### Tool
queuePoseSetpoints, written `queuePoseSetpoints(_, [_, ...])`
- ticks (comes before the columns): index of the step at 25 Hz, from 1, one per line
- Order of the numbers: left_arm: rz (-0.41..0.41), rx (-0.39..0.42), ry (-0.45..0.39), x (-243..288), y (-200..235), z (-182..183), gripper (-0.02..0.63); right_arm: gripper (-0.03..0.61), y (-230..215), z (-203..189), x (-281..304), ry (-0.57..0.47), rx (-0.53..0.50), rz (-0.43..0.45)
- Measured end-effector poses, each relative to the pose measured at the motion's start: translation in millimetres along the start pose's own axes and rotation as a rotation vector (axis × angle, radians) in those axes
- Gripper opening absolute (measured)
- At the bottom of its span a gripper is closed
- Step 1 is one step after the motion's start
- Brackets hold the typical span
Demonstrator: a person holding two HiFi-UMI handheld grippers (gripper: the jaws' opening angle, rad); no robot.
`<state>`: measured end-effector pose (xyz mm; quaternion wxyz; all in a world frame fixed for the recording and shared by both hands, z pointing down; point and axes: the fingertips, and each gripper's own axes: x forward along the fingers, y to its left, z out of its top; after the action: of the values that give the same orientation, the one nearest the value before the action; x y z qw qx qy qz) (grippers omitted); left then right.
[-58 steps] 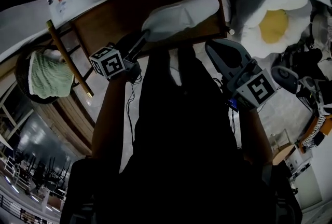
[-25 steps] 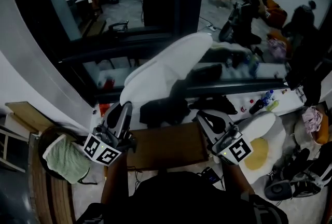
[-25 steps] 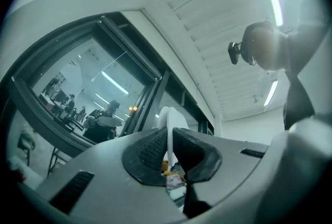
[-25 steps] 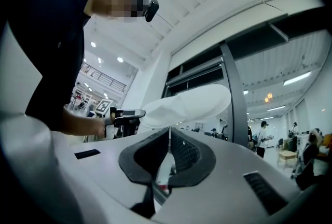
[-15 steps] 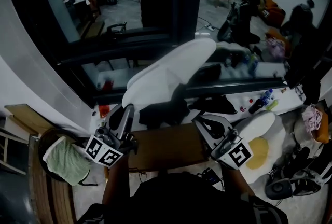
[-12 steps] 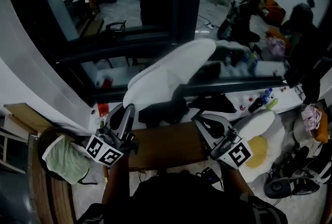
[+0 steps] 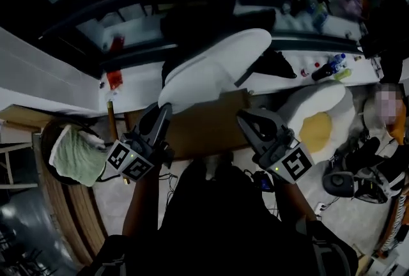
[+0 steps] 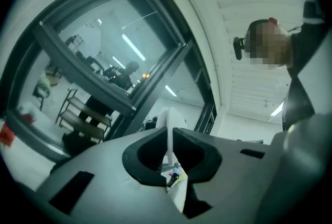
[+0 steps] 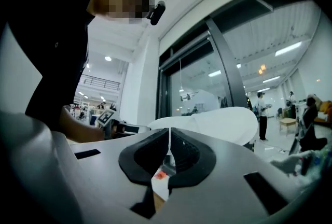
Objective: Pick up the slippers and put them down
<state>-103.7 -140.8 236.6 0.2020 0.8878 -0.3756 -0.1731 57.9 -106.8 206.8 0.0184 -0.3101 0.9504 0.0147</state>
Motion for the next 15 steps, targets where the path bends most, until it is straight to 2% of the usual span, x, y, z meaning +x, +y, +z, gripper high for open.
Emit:
queuePoseSetpoints(3, [0.046, -0.091, 0.1, -0.7, 23.6, -58.7, 0.035, 0.026, -14.9, -53.9, -4.6, 0.091, 0.087, -0.031])
queuePoseSetpoints(8, [0.151, -0.263, 0.297, -30.3, 62.3, -168.0, 0.035, 0.026, -18.7, -143.0, -33.5, 0.274, 0.243, -0.089])
queuePoseSetpoints(12, [0.208, -0.361, 0.376, -53.2, 91.8, -242.5, 0.035, 0.026, -22.5, -203.3, -50.1, 0.338, 0.296, -0.124])
queuePoseSetpoints(15, [0.258, -0.456, 0.415, -69.0, 99.5, -284.9, 0.036, 0.026, -18.6, -232.0, -61.8, 0.365, 0.332, -0.13])
